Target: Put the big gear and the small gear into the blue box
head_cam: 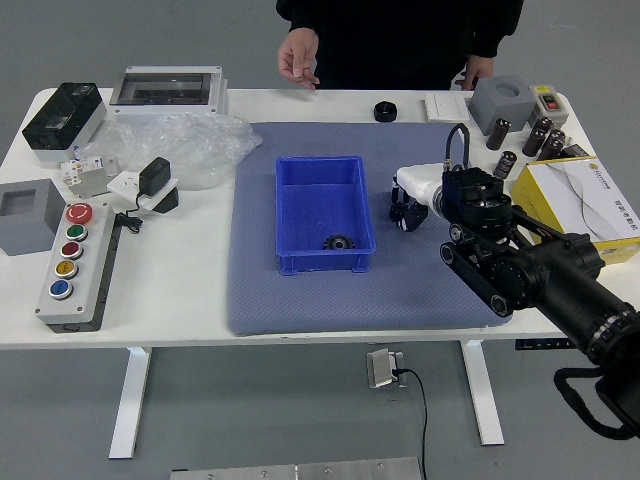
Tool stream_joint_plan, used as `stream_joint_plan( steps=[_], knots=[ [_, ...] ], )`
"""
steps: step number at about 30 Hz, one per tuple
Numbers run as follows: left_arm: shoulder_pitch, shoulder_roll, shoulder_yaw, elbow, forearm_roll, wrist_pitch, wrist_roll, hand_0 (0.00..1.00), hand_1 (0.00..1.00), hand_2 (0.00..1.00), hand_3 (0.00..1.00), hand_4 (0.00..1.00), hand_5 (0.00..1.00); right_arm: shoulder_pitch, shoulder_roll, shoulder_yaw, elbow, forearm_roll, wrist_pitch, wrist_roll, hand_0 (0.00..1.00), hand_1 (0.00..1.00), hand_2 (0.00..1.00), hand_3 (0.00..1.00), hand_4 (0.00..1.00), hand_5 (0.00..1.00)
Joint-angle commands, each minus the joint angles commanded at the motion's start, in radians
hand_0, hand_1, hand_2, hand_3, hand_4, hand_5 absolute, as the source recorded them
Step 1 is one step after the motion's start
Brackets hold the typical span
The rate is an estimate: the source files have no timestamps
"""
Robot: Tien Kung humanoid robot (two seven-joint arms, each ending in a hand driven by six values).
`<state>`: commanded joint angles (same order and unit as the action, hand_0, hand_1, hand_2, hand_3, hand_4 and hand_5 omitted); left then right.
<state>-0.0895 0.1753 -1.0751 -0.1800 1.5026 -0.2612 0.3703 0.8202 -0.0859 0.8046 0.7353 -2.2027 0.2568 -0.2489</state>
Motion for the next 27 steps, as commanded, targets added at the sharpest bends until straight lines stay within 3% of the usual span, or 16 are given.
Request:
stream_joint_plan(
  steps=[11,12,17,18,27],
  knots=[
    [0.0,-0.002,0.004,0.0,-0.003,-0.001,-0.001,0.857,0.843,0.841,0.853,0.764,0.393,-0.007,0.006,-0.001,-0.016,0.008,-0.028,-0.004,0.599,0.506,0.605,0.636,0.663,0.161],
    [0.0,-0.002,0.004,0.0,-0.003,-0.001,-0.001,0.857,0.842,0.841,0.853,0.764,0.393,-0.008,0.007,-0.001,-0.017,0.008,-0.031,-0.005,0.565,0.476,0.565,0.631,0.561,0.158],
    [0.0,-0.003,0.005,0.0,-0.003,-0.002,-0.001,0.857,0.842,0.841,0.853,0.764,0.393,-0.011,0.008,0.001,-0.021,0.01,-0.048,-0.006,0.565,0.476,0.565,0.631,0.561,0.158],
    [0.0,-0.003,0.006,0.0,-0.003,-0.002,-0.001,0.856,0.842,0.841,0.853,0.764,0.393,-0.012,0.008,0.001,-0.022,0.01,-0.051,-0.007,0.582,0.458,0.538,0.618,0.504,0.147],
    [0.001,-0.003,0.006,0.0,-0.004,-0.003,-0.001,0.856,0.842,0.841,0.853,0.764,0.393,-0.016,0.008,0.002,-0.029,0.013,-0.06,-0.009,0.585,0.449,0.525,0.61,0.495,0.141]
  ],
)
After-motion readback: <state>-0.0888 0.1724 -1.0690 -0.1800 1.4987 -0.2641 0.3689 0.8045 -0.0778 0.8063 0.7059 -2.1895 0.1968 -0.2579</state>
